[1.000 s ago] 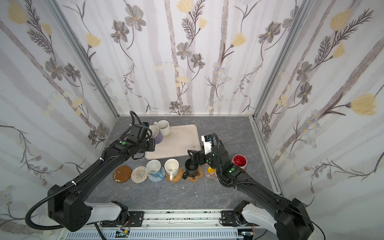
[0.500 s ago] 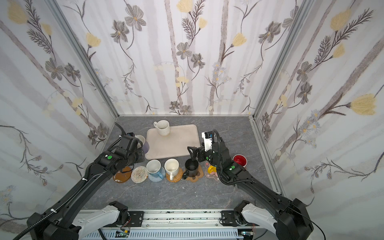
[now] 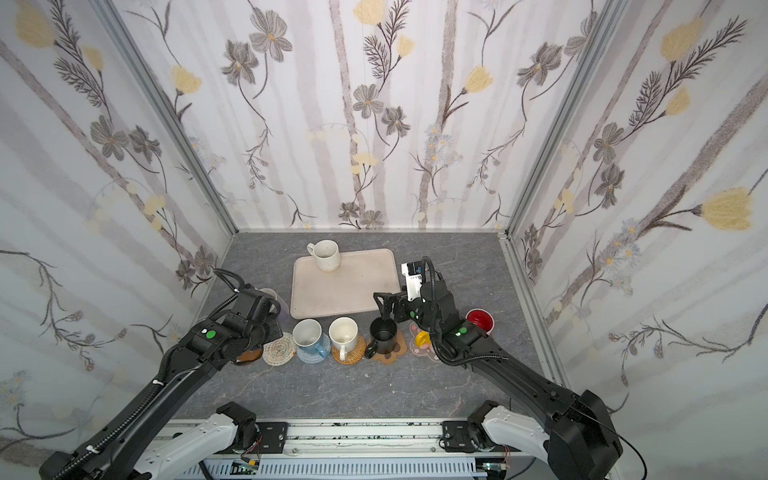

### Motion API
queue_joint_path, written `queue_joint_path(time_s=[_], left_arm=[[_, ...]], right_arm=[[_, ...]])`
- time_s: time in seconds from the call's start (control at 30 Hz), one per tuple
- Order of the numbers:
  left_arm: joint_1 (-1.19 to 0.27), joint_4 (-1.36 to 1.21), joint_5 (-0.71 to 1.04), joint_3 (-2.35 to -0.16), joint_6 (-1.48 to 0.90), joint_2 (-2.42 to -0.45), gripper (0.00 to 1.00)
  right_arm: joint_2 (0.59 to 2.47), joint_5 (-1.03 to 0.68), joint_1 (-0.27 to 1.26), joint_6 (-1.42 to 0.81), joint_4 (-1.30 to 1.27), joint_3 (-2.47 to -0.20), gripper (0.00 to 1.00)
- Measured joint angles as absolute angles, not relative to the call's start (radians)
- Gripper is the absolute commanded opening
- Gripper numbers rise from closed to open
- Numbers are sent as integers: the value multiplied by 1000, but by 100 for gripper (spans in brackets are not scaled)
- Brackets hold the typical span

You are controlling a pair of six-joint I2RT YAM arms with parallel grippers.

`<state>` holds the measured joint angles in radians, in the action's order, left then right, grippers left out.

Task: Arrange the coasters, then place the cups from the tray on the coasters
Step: 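Lift the lavender mug and carry it toward the brown cork coaster with the left gripper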

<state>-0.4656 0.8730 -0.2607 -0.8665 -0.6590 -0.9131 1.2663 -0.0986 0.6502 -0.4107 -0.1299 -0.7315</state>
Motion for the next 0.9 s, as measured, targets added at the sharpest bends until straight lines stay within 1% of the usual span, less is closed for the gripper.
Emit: queue_joint_path(time_s=[0.33, 0.53, 0.7, 0.9], left_arm=[[-506, 863, -376, -756, -816, -852, 0], [-589, 844, -444, -683, -942, -877, 0], [-652, 844, -464, -613, -1062, -901, 0], [-717, 839, -491, -601, -1157, -931, 0]], right_arm=[[1256, -110, 648, -410, -131, -718, 100], [1229, -130, 635, -407, -135, -681, 100], [1186, -133, 624, -407, -144, -636, 100], [1174, -152, 622, -410, -162, -626, 100]])
